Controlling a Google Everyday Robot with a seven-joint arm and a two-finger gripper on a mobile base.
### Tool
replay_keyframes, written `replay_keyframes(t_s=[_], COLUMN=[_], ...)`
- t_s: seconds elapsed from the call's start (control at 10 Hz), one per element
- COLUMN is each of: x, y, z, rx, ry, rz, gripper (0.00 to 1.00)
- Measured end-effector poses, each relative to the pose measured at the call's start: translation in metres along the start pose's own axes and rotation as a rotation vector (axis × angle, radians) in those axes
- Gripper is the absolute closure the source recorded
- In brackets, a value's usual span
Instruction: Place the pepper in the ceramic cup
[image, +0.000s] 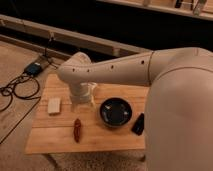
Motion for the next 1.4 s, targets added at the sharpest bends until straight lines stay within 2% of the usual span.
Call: replay_keyframes(t_s=[0.3,0.6,1.0,1.4], x=[-0.015,-0.022,-0.009,-0.002], y=[0.005,0.009,0.012,0.024], z=[0.03,0.06,0.1,0.127], rx=[0.035,0.038,0.016,-0.029], ry=[-0.028,-0.024,0.053,0.118], rz=[-0.078,-0.097,-0.002,0.082], gripper=[0.35,0.35,0.35,0.35])
